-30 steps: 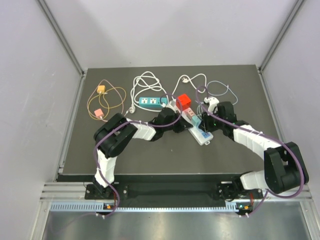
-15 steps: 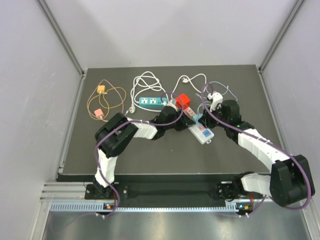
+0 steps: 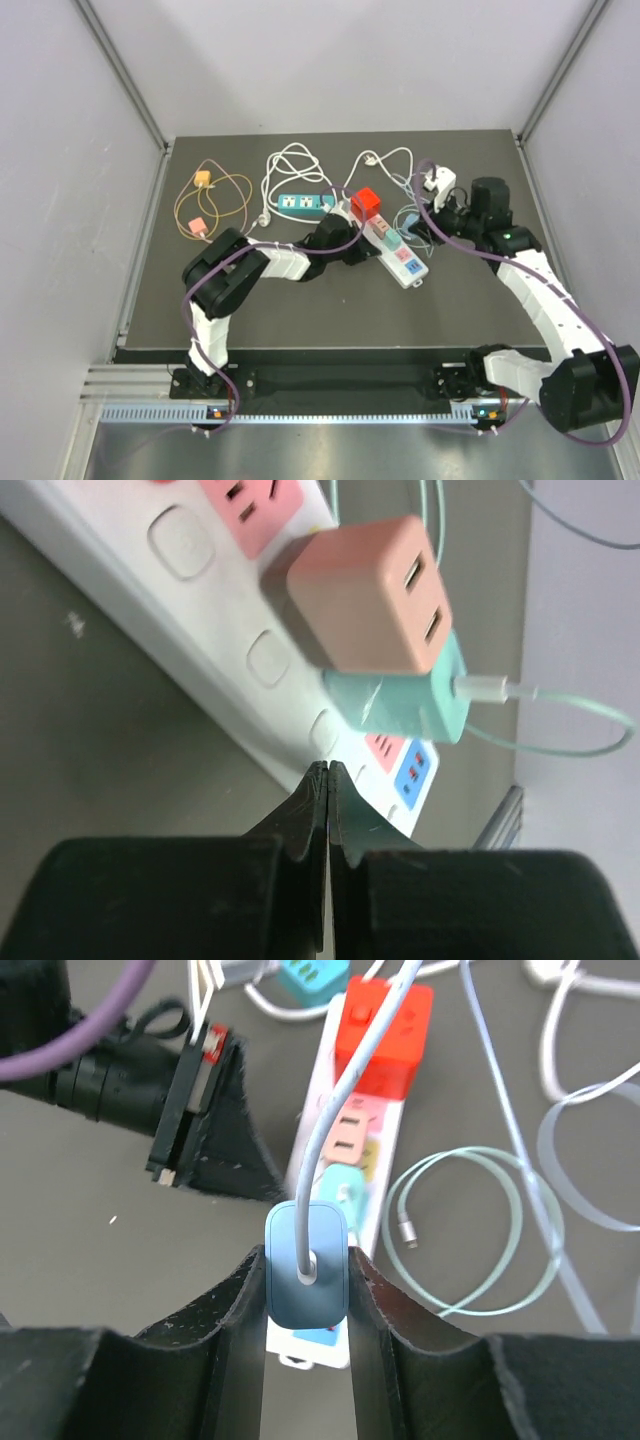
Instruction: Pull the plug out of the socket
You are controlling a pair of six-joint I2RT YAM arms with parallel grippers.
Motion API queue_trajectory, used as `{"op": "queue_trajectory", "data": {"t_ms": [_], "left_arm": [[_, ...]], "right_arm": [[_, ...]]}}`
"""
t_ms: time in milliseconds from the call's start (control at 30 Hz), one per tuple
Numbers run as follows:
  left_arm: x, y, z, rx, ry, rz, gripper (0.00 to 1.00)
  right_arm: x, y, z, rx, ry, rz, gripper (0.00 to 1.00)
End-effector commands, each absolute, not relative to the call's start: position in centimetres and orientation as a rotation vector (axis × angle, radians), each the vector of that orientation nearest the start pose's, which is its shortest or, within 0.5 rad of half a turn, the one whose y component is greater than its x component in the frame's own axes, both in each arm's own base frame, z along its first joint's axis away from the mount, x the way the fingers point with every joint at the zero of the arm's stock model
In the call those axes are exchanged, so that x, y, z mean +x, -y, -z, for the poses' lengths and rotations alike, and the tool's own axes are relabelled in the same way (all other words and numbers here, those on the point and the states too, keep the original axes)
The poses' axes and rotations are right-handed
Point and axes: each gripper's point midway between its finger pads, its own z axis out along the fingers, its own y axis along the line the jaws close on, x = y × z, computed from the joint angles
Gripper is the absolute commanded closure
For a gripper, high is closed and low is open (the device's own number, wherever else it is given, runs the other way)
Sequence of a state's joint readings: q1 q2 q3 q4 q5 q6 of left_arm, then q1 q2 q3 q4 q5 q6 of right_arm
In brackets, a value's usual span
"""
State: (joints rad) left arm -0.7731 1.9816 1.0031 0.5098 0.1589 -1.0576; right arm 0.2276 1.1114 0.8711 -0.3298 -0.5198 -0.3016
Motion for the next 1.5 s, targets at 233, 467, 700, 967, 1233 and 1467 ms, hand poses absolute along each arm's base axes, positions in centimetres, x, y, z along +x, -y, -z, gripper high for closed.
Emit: {"op": "queue_trajectory", "data": {"t_ms": [233,467,700,967,1233,1467], "left_arm": [[31.3,37.4,-10.4,-0.048,-2.183,1.148,0.73],[30.6,34.3,-16.0,0.070,-2.022,1.108,0.50],[30.5,28.3,-21.1,0.156,-1.897,0.824,0.26],[28.2,22.8,-24.2,0.096,-1.797,0.716,0.08],[25.5,21.8,-24.0,0.077,-1.793,0.805,0.07],[24.0,21.8,-22.4,0.055,-1.819,0.881,0.07]], "right_arm": [[29.3,-10.8,-32.1,-0.888,-1.715,-0.432,1.00],[32.3,-3.2,-40.8,-0.621,-1.637,-0.106,1.00],[33.9,5.9,-49.5,-0.364,-1.504,0.213,1.00],[38.3,8.2,-48.2,-0.346,-1.547,0.093,1.00],[46.0,8.9,-37.5,-0.334,-1.720,-0.032,1.00],[50.6,9.0,-24.8,-0.340,-2.002,-0.146,1.00]]}}
